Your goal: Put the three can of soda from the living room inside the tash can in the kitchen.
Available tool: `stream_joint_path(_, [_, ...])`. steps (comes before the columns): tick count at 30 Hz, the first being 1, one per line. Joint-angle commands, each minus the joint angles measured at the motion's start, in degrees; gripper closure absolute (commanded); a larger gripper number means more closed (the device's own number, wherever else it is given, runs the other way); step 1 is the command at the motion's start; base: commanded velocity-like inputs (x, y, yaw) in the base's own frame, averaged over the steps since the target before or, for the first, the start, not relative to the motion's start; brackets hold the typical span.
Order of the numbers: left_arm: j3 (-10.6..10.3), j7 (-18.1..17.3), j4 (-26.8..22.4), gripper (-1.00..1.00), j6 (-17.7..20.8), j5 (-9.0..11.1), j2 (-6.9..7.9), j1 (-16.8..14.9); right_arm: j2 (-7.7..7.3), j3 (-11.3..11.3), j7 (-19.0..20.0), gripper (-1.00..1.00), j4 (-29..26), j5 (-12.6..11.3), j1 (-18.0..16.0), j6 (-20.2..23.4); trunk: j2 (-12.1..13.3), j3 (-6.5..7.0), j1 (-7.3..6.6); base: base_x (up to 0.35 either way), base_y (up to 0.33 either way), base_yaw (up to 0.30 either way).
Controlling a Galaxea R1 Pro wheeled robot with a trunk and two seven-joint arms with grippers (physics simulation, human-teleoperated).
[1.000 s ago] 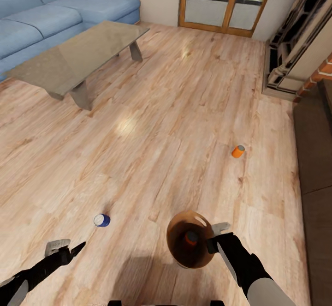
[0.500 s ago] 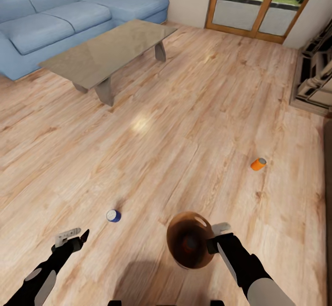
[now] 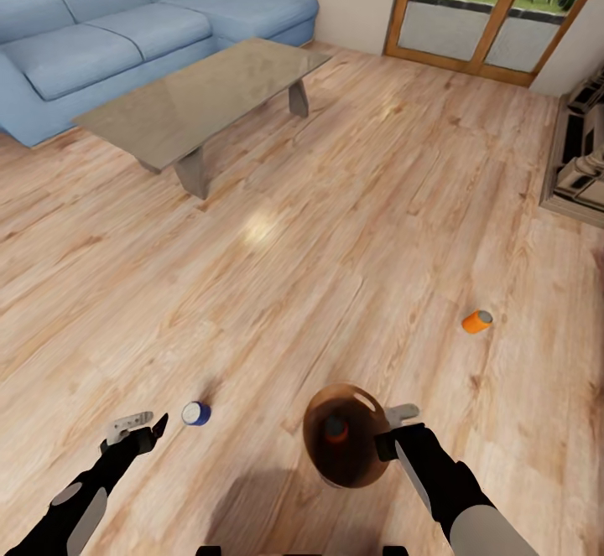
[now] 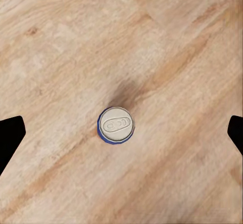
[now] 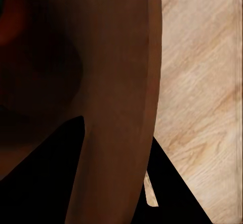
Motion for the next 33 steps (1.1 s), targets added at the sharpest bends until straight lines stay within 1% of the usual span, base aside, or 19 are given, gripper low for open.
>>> stream_joint_path(1, [-0.01, -0.01, 0.03, -1.0, 0.0, -0.02, 0.0, 0.0, 0.02, 0.03, 0.08, 1.0, -0.13, -0.56, -0.01, -0.01, 0.0, 0.0, 0.0, 0.294, -0.179, 0.001])
stream_joint_path(3, [-0.02, -0.01, 0.06, -1.0, 0.01, -0.02, 0.0, -0.03, 0.02, 0.03, 0.18, 1.0, -0.81, -0.57, -0.01, 0.02, 0.0, 0.0, 0.0, 0.295, -0.181, 0.001])
stream_joint_path(6, [-0.03, -0.02, 0.06, -1.0, -0.02, -0.03, 0.0, -0.03, 0.04, 0.03, 0.3, 1.0, -4.71, -0.59, 0.05, 0.33, 0.0, 0.0, 0.0, 0.204, -0.131, 0.0])
stream_joint_path(8, [-0.03, -0.02, 0.04, -1.0, -0.04, -0.03, 0.0, -0.02, 0.04, 0.03, 0.34, 1.0, -6.3, -0.62, 0.06, 0.5, 0.0, 0.0, 0.0, 0.094, -0.061, 0.0])
stream_joint_path(10, [0.0, -0.02, 0.03, -1.0, -0.06, -0.02, 0.0, 0.0, 0.05, 0.03, 0.38, 1.0, -8.93, -0.64, 0.07, 1.72, 0.0, 0.0, 0.0, 0.073, -0.031, 0.0])
stream_joint_path(11, [0.03, -0.02, 0.01, -1.0, -0.07, -0.02, 0.0, 0.01, 0.08, 0.05, 0.41, 1.0, -13.08, -0.69, 0.07, 6.26, 0.0, 0.0, 0.0, 0.168, -0.071, 0.0])
stream_joint_path(12, [0.04, -0.02, 0.04, -1.0, -0.07, -0.02, 0.0, 0.0, 0.2, 0.04, 0.41, 1.0, -15.46, -0.76, 0.08, 8.6, 0.0, 0.0, 0.0, 0.215, -0.105, 0.0])
stream_joint_path(14, [0.05, -0.02, 0.06, -1.0, -0.07, -0.04, 0.0, 0.01, 0.35, 0.0, 0.44, 1.0, -18.28, -0.9, 0.12, 10.96, 0.0, 0.0, 0.0, 0.245, -0.126, 0.0])
stream_joint_path(18, [0.11, -0.02, 0.08, -1.0, -0.08, -0.06, 0.0, 0.02, 0.48, -0.04, 0.43, 1.0, -20.26, -1.04, 0.19, 12.63, 0.0, 0.0, 0.0, 0.273, -0.149, 0.0])
stream_joint_path(21, [0.14, -0.02, 0.07, -1.0, -0.17, -0.06, 0.0, 0.02, 0.51, 0.91, 0.43, 1.0, -20.9, -1.08, 0.23, 13.17, 0.0, 0.0, 0.0, 0.158, -0.092, 0.0])
stream_joint_path(26, [0.21, -0.02, 0.04, -1.0, -0.24, -0.06, 0.07, 0.03, 0.53, 2.07, 0.43, 1.0, -21.16, -1.1, 0.31, 13.39, 0.0, 0.0, 0.0, 0.047, -0.027, 0.0])
stream_joint_path(33, [0.25, -0.02, 0.04, -1.0, -0.25, -0.06, 0.09, 0.03, 0.52, 2.33, 0.43, 1.0, -21.21, -1.11, 0.4, 13.42, 0.0, 0.0, 0.0, 0.006, -0.004, 0.0])
